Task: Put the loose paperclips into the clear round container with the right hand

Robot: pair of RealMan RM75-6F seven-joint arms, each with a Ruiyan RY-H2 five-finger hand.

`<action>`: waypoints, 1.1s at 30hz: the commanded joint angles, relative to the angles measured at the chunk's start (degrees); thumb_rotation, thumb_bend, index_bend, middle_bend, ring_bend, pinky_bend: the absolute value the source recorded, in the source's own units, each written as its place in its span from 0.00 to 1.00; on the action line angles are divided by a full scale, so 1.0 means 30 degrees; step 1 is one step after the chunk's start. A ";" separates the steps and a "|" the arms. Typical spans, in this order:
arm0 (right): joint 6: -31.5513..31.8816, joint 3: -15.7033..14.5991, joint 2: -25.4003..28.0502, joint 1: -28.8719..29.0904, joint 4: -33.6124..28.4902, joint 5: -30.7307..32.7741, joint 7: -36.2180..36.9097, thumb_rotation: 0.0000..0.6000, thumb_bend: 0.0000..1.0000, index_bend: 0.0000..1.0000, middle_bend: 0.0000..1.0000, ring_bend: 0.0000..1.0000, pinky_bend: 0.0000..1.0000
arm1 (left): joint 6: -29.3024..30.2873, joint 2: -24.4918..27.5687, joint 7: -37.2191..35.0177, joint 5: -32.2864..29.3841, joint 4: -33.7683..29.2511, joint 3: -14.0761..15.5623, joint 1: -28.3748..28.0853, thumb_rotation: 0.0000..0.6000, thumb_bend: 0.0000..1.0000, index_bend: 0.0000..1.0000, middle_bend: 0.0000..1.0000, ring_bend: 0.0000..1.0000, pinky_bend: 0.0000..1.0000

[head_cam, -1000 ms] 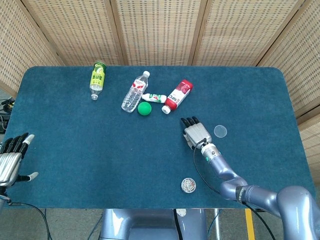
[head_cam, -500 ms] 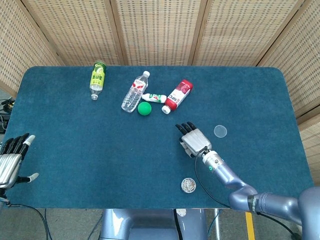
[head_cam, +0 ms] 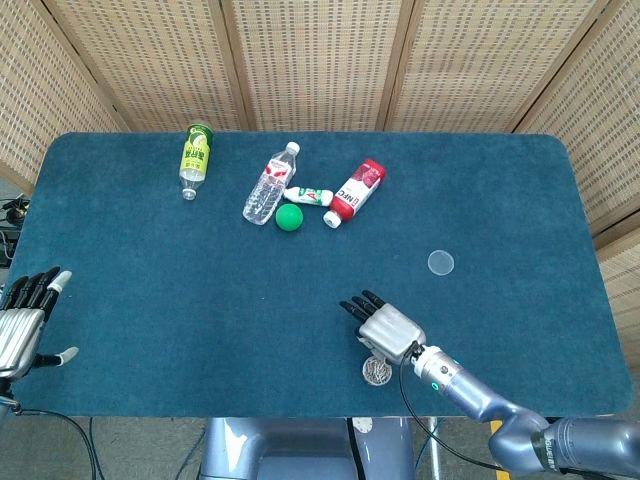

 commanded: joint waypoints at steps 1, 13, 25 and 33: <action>-0.0005 -0.0228 0.0082 -0.0162 -0.0201 -0.0243 0.0065 1.00 0.57 0.66 0.00 0.00 0.00 | -0.0011 -0.0015 0.0048 0.0009 -0.0013 0.0010 -0.0005 1.00 0.00 0.00 0.00 0.00 0.00; 0.0018 -0.1037 0.0299 -0.0721 -0.0938 -0.1425 0.0310 1.00 0.57 0.66 0.00 0.00 0.00 | -0.0014 -0.0059 0.0175 -0.0031 -0.0038 0.0005 0.0001 1.00 0.00 0.00 0.00 0.00 0.00; -0.0306 -0.0849 -0.0311 -0.0821 -0.0224 -0.0965 -0.0271 1.00 0.57 0.66 0.00 0.00 0.00 | 0.0022 -0.0018 0.0066 0.0023 -0.0013 -0.0001 0.0028 1.00 0.00 0.00 0.00 0.00 0.00; -0.0576 -0.0864 -0.0090 -0.0791 -0.0387 -0.0741 -0.0471 1.00 0.19 0.57 0.00 0.00 0.00 | 0.0010 -0.0015 0.0015 0.0019 -0.0006 -0.0015 0.0024 1.00 0.00 0.00 0.00 0.00 0.00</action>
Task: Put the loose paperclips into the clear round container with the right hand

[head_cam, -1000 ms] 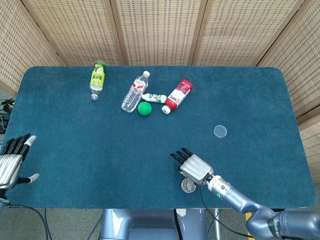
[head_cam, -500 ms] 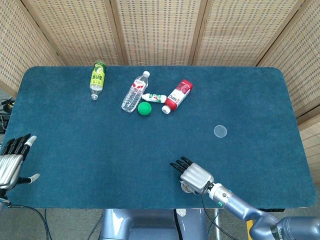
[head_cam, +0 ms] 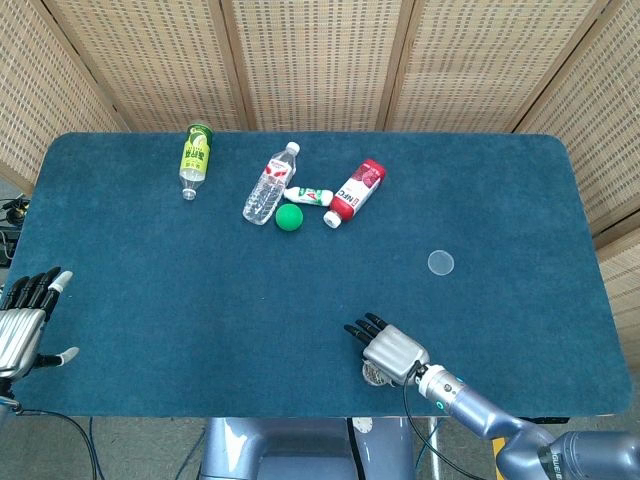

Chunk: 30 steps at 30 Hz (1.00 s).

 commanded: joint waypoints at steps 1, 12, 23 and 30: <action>0.0069 0.0032 0.0006 -0.0041 -0.0040 -0.0052 0.0017 1.00 0.18 0.57 0.00 0.00 0.00 | -0.0006 0.0002 0.0009 0.0005 -0.0008 0.0002 -0.0002 1.00 0.00 0.00 0.00 0.00 0.00; 0.0475 0.0331 0.0025 -0.0219 -0.0138 -0.0538 0.0615 1.00 0.16 0.55 0.00 0.00 0.00 | 0.0005 0.0027 0.0005 0.0039 -0.0047 0.0006 0.0007 1.00 0.00 0.00 0.00 0.00 0.00; 0.2084 0.1215 0.1394 -0.0590 -0.1317 -0.1451 0.1646 1.00 0.16 0.41 0.00 0.00 0.00 | 0.0025 0.0089 -0.0092 0.0100 -0.0047 0.0008 0.0022 1.00 0.00 0.00 0.00 0.00 0.00; 0.8203 0.1196 0.2806 -0.3733 -0.0570 -0.3878 0.4142 1.00 0.01 0.00 0.00 0.00 0.00 | 0.0264 0.0134 -0.0331 0.0328 -0.0021 0.0024 0.0132 1.00 0.00 0.00 0.00 0.00 0.00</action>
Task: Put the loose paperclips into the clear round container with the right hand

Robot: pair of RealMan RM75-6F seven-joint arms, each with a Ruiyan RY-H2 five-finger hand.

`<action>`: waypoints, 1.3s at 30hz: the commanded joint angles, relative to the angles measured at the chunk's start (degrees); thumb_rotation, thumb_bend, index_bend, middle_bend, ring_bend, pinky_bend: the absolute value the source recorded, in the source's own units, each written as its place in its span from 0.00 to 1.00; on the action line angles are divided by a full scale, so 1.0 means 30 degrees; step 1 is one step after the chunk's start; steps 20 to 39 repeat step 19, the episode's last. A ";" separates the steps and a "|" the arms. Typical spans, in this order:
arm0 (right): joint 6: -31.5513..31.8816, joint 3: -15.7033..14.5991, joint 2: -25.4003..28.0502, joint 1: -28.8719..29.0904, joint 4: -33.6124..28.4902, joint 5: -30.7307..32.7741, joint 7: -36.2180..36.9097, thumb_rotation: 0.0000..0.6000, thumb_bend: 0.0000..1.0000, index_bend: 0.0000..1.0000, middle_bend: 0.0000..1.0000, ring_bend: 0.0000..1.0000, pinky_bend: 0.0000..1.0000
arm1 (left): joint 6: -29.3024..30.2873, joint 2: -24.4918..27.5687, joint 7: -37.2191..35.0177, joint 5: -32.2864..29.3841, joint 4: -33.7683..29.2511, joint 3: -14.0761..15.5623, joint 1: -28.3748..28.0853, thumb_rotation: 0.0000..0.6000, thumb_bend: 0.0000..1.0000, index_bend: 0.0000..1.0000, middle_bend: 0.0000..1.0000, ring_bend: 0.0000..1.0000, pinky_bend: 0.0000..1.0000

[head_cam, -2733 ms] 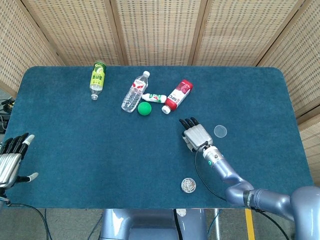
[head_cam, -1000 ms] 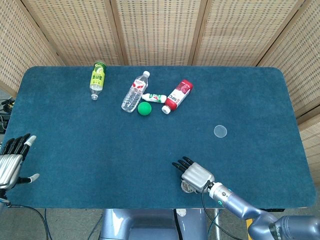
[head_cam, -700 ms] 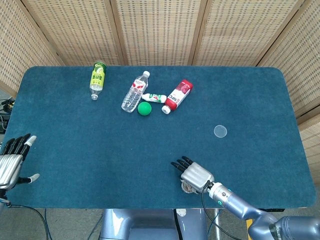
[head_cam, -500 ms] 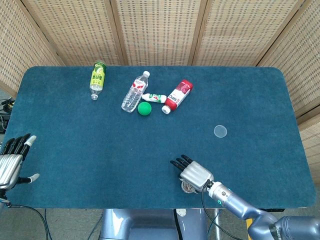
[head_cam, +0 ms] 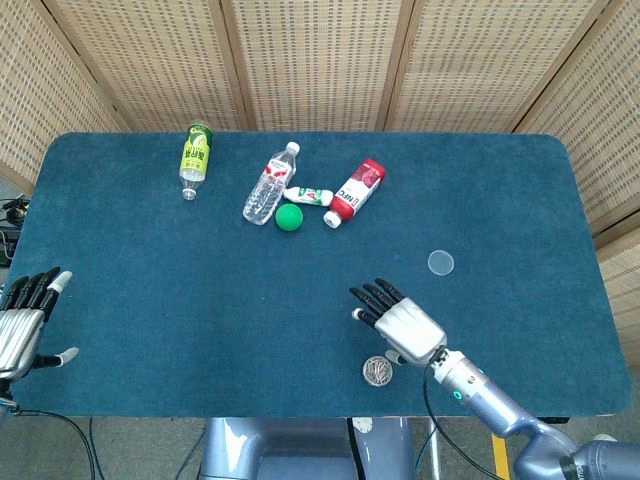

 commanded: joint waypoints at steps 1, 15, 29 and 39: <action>0.4225 -0.0014 0.0982 -0.2562 0.0703 -0.1397 0.1850 1.00 0.00 0.00 0.00 0.00 0.00 | 0.0137 0.0007 -0.0076 0.0087 0.0043 -0.0022 0.0052 1.00 0.00 0.00 0.00 0.00 0.00; 0.9113 0.0305 0.1315 -0.7258 0.3776 0.0683 0.4403 1.00 0.00 0.00 0.00 0.00 0.00 | 0.1403 -0.0219 -0.0289 0.1153 0.0371 0.0012 0.0486 1.00 0.00 0.00 0.00 0.00 0.00; 0.9831 0.0309 0.1197 -0.7862 0.4476 0.0416 0.4348 1.00 0.00 0.00 0.00 0.00 0.00 | 0.1721 -0.0193 -0.0360 0.1494 0.0344 0.0070 0.0621 1.00 0.00 0.00 0.00 0.00 0.00; 0.9831 0.0309 0.1197 -0.7862 0.4476 0.0416 0.4348 1.00 0.00 0.00 0.00 0.00 0.00 | 0.1721 -0.0193 -0.0360 0.1494 0.0344 0.0070 0.0621 1.00 0.00 0.00 0.00 0.00 0.00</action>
